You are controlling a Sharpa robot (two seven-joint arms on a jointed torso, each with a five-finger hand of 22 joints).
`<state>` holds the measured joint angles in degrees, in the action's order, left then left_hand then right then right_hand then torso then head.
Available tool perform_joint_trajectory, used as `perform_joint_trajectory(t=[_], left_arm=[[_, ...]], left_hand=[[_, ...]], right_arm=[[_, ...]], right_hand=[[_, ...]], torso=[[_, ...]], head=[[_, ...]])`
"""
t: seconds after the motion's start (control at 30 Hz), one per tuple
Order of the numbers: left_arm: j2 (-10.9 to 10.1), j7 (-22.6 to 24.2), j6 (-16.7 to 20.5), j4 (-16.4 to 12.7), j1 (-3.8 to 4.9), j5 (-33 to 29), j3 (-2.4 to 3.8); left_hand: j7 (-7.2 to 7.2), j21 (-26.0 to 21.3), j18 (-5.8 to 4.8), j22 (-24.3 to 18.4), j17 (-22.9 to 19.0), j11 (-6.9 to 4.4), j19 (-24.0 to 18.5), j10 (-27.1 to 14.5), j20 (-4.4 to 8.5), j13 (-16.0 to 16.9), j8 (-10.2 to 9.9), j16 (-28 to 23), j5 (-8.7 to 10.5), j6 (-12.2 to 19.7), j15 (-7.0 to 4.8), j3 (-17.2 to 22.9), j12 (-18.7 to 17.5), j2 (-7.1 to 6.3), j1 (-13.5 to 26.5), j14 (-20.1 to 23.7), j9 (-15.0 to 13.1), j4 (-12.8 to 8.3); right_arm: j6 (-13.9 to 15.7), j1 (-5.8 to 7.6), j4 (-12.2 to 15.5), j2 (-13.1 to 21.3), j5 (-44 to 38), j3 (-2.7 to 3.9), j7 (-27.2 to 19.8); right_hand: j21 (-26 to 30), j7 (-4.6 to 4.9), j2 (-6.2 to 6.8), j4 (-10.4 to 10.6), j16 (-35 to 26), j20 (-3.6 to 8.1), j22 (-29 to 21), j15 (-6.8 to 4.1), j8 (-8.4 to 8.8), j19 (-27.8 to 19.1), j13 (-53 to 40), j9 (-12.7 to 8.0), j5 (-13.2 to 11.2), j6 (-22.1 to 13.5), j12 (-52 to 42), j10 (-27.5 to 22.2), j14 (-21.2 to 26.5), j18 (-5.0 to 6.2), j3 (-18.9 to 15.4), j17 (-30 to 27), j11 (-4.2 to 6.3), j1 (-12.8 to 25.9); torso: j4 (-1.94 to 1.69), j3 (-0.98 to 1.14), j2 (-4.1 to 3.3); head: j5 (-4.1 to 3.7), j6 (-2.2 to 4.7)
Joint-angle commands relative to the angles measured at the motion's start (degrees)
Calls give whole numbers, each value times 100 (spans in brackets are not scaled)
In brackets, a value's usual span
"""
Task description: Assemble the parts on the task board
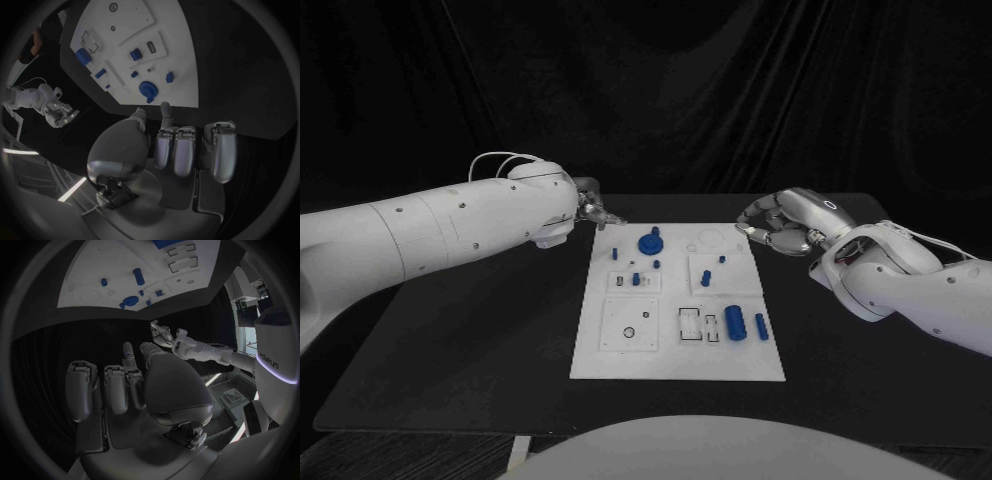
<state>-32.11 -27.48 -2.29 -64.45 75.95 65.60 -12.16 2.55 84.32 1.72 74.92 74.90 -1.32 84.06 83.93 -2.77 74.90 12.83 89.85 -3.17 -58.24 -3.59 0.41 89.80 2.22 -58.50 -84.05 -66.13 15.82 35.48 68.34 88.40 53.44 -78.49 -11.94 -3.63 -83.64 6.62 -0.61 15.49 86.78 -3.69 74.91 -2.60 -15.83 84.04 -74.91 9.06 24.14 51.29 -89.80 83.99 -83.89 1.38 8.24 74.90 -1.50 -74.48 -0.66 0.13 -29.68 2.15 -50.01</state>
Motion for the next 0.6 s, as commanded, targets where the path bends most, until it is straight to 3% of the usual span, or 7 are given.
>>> perform_joint_trajectory(t=[0.03, 0.07, 0.2, 0.3, 0.6], left_arm=[[95, 327, -241, 263, -103, 71, 1], [126, 366, -253, 346, -135, 72, 1], [250, 483, -286, 624, -260, 73, 1], [336, 546, -307, 791, -343, 74, 1], [520, 753, -411, 1185, -500, 74, 1]], left_hand=[[74, -38, 2, 1243, 1510, 73, 143, 607, -47, 1510, -387, 15, 18, -103, 45, -62, 20, 13, -123, -595, 558, -11], [80, -31, 0, 1251, 1510, 83, 151, 607, -53, 1510, -480, 15, -7, -140, 54, -76, 20, 26, -161, -595, 711, -16], [83, -20, -4, 1260, 1510, 87, 162, 607, -61, 1510, -532, 15, -3, -181, 55, -94, 20, 27, -180, -595, 812, -17], [66, -18, -4, 1264, 1510, 79, 166, 607, -62, 1510, -527, 15, 0, -286, 53, -117, 20, 30, -188, -595, 871, -11], [51, -53, 5, 1258, 1510, 68, 143, 607, -59, 1510, -456, 15, 22, -365, 47, -216, 20, 12, -85, -595, 819, 58]], right_arm=[[75, -10, 16, 9, 28, 4, 2], [69, -10, 14, 8, 32, 4, 0], [44, -10, 11, 2, 44, 5, -14], [30, -10, 8, -2, 52, 5, -29], [-10, -10, 11, 10, 99, 5, -37]], right_hand=[[-36, -19, 15, 45, 3, -31, 1282, 41, 40, 310, -1509, -11, 14, 43, -20, 601, -459, 31, 5, 744, -30, 15], [-31, -20, 12, 57, 5, -30, 1280, 40, 40, 308, -1509, -11, 13, 52, -20, 601, -460, 32, 2, 747, -30, 29], [-48, -27, 11, 95, 7, -26, 1287, 35, 54, 319, -1509, -14, 15, 85, -20, 601, -463, 27, -16, 748, -23, 99], [-60, -32, -2, 115, 11, -21, 1292, 30, 80, 326, -1509, -21, 7, 113, -20, 601, -465, 24, -51, 753, -17, 235], [-57, -44, -35, 106, 11, -16, 1293, 27, 74, 328, -1509, -10, -32, 250, -20, 601, -465, 24, -82, 747, -14, 397]], torso=[[14, 8, 5], [12, 10, 7], [13, 4, -16], [-5, -7, -37], [-14, -5, -31]], head=[[-3, 1], [-8, 1], [5, 1], [-3, 1], [-9, 1]])
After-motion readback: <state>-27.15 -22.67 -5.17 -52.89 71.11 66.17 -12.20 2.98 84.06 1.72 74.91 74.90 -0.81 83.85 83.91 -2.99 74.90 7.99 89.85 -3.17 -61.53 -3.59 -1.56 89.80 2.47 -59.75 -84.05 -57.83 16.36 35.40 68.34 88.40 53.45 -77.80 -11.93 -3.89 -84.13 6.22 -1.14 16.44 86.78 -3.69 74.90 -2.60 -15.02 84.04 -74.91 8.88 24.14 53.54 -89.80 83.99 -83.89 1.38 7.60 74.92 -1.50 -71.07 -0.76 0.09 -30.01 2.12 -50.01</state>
